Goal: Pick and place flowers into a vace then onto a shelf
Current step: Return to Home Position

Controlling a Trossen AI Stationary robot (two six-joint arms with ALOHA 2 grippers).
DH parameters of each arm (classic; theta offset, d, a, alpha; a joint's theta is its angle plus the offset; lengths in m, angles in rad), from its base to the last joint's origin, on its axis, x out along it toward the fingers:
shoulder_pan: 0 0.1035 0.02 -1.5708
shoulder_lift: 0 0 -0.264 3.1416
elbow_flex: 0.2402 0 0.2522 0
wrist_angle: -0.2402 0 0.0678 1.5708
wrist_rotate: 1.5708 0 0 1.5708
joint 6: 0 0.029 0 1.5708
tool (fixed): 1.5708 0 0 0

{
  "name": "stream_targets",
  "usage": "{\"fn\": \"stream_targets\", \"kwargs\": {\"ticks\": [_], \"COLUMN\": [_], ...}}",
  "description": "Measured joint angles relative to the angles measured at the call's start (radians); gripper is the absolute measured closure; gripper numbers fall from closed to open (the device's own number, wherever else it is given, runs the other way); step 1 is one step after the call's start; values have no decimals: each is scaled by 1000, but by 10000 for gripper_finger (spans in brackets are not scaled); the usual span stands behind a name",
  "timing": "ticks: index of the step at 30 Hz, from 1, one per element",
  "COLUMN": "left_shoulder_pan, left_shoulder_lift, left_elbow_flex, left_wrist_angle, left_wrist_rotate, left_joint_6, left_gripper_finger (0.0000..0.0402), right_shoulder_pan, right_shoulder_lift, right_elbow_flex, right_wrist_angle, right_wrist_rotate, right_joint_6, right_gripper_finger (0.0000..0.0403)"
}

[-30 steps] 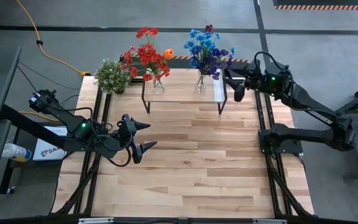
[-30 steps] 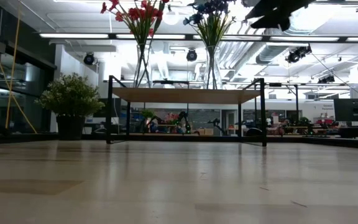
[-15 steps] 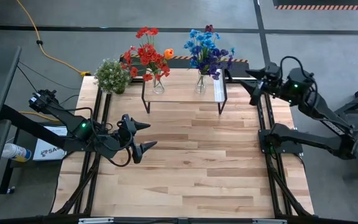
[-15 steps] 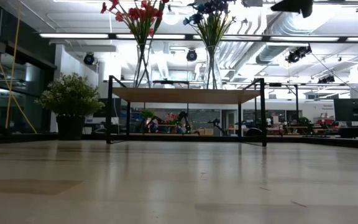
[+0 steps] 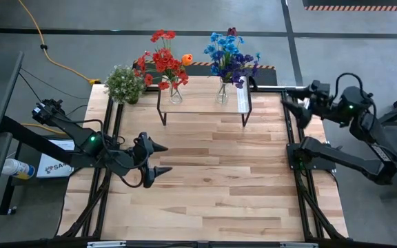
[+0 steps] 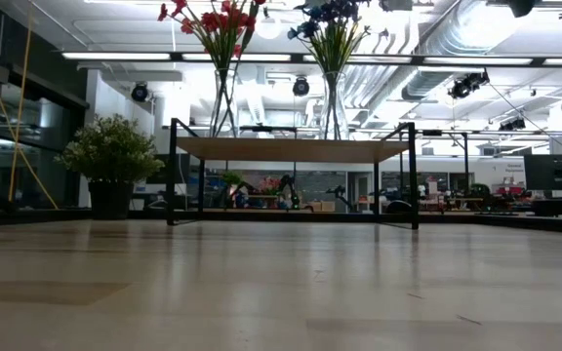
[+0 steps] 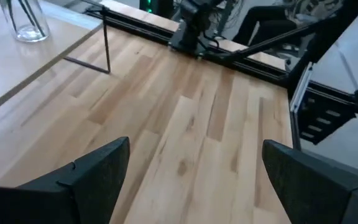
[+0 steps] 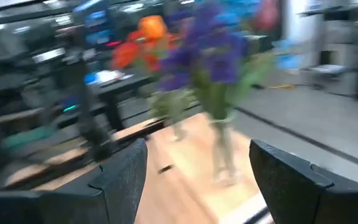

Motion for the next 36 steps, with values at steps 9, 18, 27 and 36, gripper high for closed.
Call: {"fn": "stream_targets", "kwargs": {"ticks": [9,18,27,36], "left_shoulder_pan": [0,0,1,1], "left_shoulder_lift": [-37,-203,-318,-424], "left_elbow_flex": [-87,-380,-509,-597], "left_wrist_angle": [28,342,387,441], "left_wrist_rotate": [-41,-35,-34,-35], "left_joint_6": [1,107,115,142], "left_gripper_finger": [5,5,5,5], "right_shoulder_pan": [0,0,0,0], "right_shoulder_lift": [-87,-165,-266,-378], "right_elbow_flex": [0,0,-16,-200], "right_wrist_angle": [-141,-197,-285,-208], "right_wrist_rotate": [-197,-183,-99,-99], "right_joint_6": [-27,-49,-47,4], "right_gripper_finger": [132,132,131,130]}}
